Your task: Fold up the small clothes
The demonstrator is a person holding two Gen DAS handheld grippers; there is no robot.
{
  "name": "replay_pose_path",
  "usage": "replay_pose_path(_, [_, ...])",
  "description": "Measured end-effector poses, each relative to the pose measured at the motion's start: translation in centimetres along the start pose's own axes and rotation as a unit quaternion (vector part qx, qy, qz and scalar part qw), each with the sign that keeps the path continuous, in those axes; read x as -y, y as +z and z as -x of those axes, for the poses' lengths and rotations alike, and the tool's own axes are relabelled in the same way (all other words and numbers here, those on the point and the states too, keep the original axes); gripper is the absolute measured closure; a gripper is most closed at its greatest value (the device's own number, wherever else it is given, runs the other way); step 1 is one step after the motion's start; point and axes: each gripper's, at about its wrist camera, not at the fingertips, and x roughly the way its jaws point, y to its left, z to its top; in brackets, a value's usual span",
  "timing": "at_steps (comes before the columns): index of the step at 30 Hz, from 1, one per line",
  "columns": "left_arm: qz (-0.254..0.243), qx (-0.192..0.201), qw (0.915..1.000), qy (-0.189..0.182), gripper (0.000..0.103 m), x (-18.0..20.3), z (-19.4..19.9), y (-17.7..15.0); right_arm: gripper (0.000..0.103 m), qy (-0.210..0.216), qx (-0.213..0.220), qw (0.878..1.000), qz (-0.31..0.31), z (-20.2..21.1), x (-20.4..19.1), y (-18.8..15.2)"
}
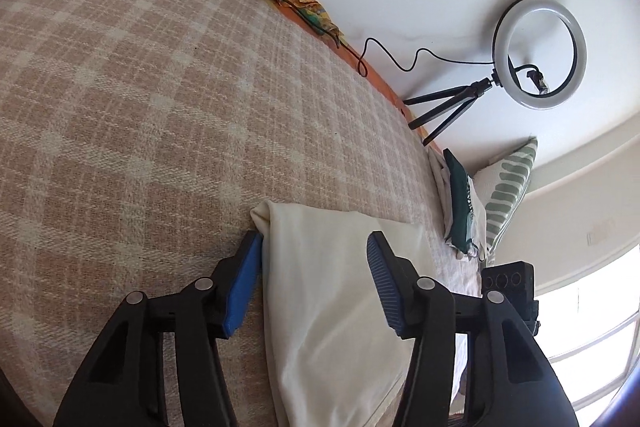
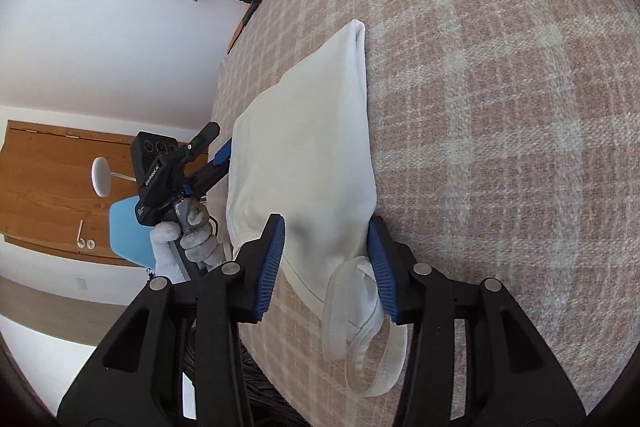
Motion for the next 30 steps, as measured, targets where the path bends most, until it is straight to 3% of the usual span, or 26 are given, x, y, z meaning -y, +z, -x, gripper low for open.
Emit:
replay_pose_path(1, [0.001,-0.001,1.0,0.006,0.073,0.0,-0.3,0.0,0.065,-0.011,0.0,1.0,0.004,0.0,-0.2,-0.2])
replay_pose_path(3, [0.001,0.001,0.9997,0.025,0.094,-0.1,-0.6,-0.1,0.079,-0.035,0.003,0.999,0.014,0.2,-0.5,-0.7])
replay_pose_path(13, [-0.102,0.04,0.9907,0.08,0.1,3.7,1.5,-0.9,0.088,-0.142,0.029,0.983,0.117,0.7,-5.7,-2.2])
replay_pose_path(17, [-0.083,0.038,0.9929,0.076,0.1,2.8,1.4,-0.8,0.086,-0.143,0.025,0.983,0.109,0.5,-5.2,-2.2])
replay_pose_path(21, [-0.039,0.027,0.9977,0.049,0.1,1.0,1.0,-0.5,0.076,-0.129,0.012,0.989,0.069,-0.3,-3.2,-1.4])
replay_pose_path(22, [-0.028,0.021,0.9982,0.048,0.097,0.5,0.7,-0.3,0.075,-0.118,0.014,0.991,0.064,-0.3,-2.9,-1.3])
replay_pose_path(24, [-0.012,0.005,0.9991,0.041,0.081,0.0,0.1,-0.1,0.07,-0.096,0.015,0.994,0.051,-0.1,-2.3,-1.2])
replay_pose_path(26, [-0.003,0.012,0.9996,0.024,0.078,-0.3,-0.1,-0.1,0.065,-0.067,0.015,0.997,0.037,-0.1,-1.7,-1.1])
replay_pose_path(29, [-0.009,0.015,0.9996,0.021,0.078,0.2,-0.6,0.1,0.065,-0.046,0.024,0.998,0.023,-0.3,-1.2,-0.9])
replay_pose_path(30, [-0.015,0.02,0.9993,0.028,0.085,0.6,-0.8,0.0,0.068,-0.048,0.028,0.998,0.024,-0.4,-1.3,-0.9])
